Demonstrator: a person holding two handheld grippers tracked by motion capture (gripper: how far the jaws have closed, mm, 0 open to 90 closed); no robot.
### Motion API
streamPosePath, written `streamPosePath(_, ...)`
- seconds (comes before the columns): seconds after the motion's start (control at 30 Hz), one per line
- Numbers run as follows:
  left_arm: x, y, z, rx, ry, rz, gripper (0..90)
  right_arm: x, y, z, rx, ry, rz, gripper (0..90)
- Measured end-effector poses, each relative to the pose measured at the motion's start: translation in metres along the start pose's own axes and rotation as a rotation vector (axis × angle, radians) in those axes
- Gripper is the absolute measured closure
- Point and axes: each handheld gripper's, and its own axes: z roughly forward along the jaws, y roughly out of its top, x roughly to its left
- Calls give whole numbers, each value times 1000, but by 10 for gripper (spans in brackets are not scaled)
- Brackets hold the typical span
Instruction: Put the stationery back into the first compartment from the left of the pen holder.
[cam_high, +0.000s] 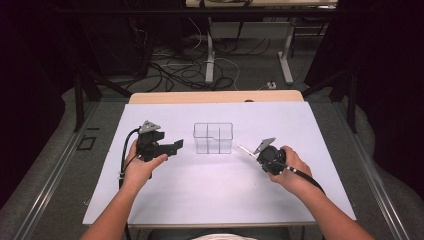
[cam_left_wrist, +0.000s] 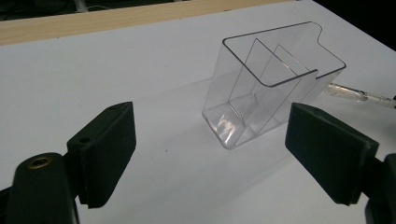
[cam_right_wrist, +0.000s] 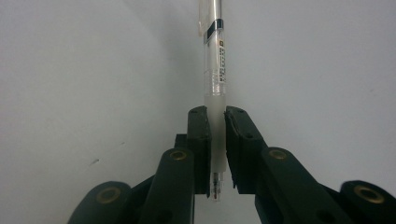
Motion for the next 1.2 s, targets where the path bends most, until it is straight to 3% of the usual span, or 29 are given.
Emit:
streamPosePath(0.27, 0, 0, -1, 3, 3, 1, 167, 14, -5, -15, -83, -114, -215, 806)
streamPosePath(0.53, -1, 1, -1, 7, 6, 25, 179, 30, -7, -24, -147, -238, -487, 806)
streamPosePath(0.57, -2, 1, -1, 5, 5, 30, 180, 32, -8, -21, -222, -263, -522, 806)
streamPosePath(0.63, -3, 1, -1, 10, 3, 48, 183, 37, -6, -25, -196, -281, -593, 806)
streamPosePath(0.8, -8, 2, -1, 9, 5, 76, 205, 48, -1, -26, -231, -324, -740, 806)
streamPosePath(0.97, -12, 3, -1, 17, 8, 122, 227, 57, 5, -26, -245, -374, -820, 806)
streamPosePath(1.03, -15, 4, 0, 9, 10, 126, 231, 58, 10, -25, -260, -385, -879, 806)
streamPosePath(1.2, -19, 6, -1, 36, -19, 166, 257, 63, 19, -24, -270, -407, -958, 806)
